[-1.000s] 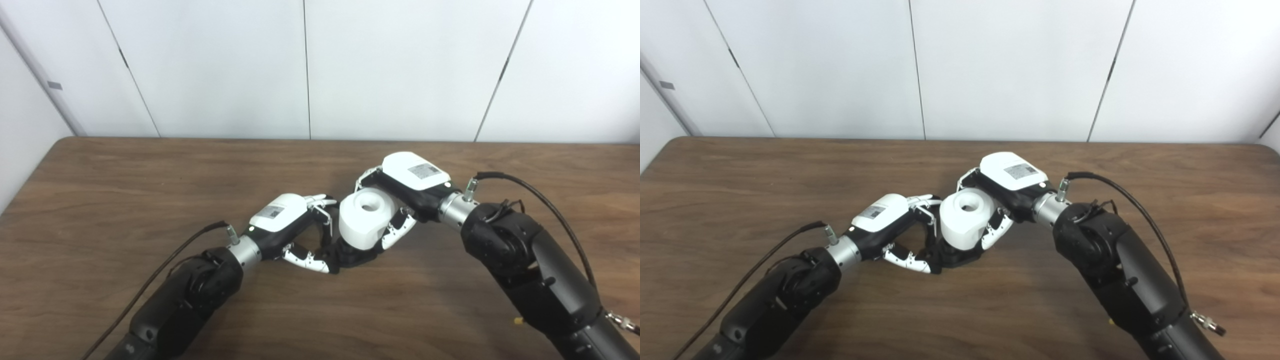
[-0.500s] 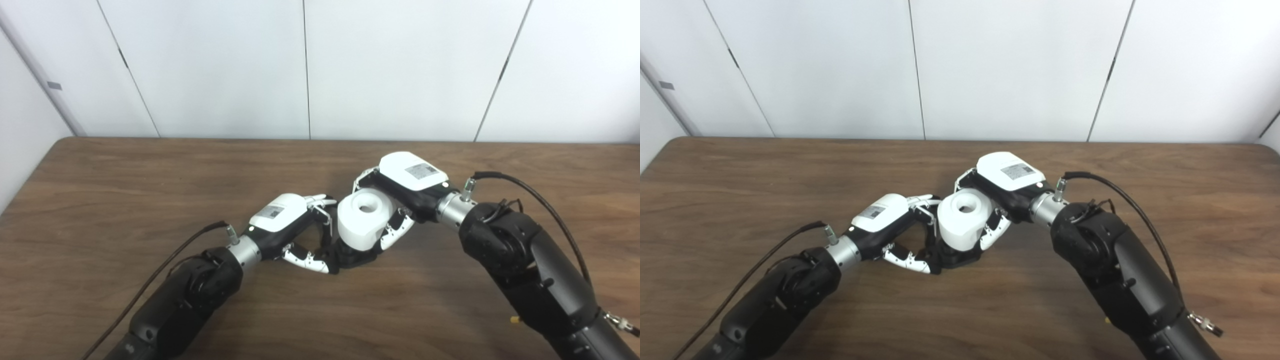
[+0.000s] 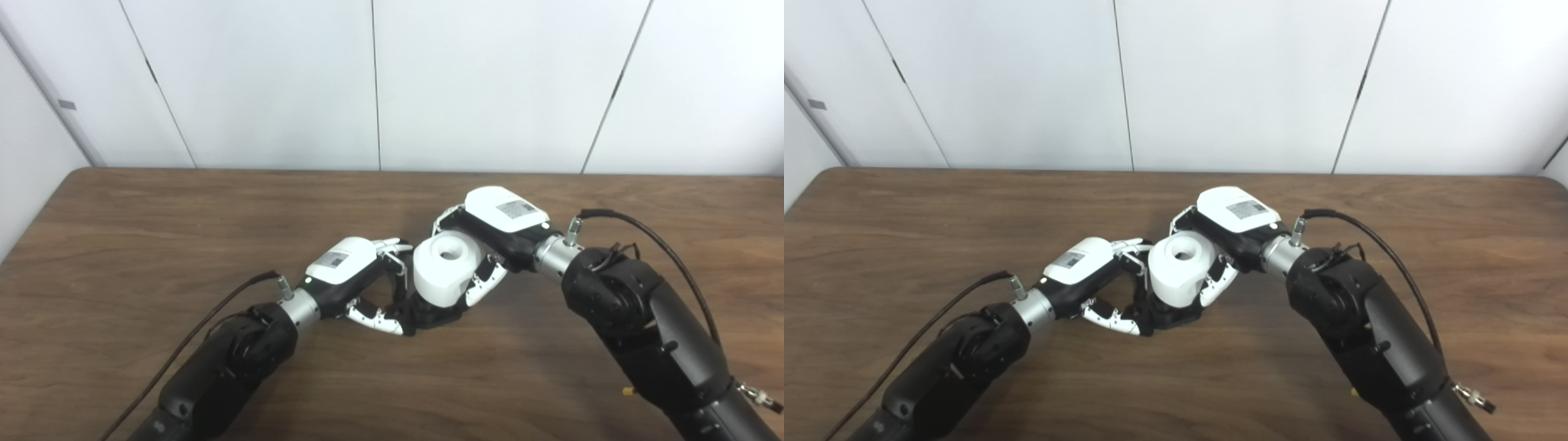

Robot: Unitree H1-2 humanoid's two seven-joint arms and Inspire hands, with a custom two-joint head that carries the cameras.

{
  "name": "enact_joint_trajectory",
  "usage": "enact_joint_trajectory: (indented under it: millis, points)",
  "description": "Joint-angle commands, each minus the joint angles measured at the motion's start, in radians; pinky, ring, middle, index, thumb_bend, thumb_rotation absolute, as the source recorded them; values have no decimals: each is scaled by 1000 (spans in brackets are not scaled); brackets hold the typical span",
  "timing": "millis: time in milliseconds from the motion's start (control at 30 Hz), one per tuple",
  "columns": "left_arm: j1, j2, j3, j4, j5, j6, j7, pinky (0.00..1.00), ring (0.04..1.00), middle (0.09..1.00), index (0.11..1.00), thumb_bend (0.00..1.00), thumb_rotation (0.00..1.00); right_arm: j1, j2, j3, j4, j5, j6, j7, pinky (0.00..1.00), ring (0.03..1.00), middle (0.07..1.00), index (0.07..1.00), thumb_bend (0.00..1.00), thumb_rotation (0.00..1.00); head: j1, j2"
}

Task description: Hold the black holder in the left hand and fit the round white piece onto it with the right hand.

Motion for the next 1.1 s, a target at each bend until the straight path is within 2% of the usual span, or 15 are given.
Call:
enact_joint_trajectory:
  millis: [0, 400, 1067]
  points:
    - [24, -11, -32, 14, 32, 6, -51, 892, 936, 884, 484, 524, 58, -43, 22, -5, -46, 23, -3, 7, 770, 755, 711, 478, 525, 145, 0, 0]
    - [28, -5, -29, 15, 28, 2, -52, 900, 934, 882, 484, 524, 59, -66, 29, -41, -24, 27, -8, -3, 746, 736, 701, 478, 525, 144, 1, 3]
    - [24, -2, -27, -1, 29, 32, -74, 897, 936, 891, 485, 524, 58, -64, 8, -37, -11, 28, -25, 5, 743, 738, 696, 478, 526, 144, -2, 3]
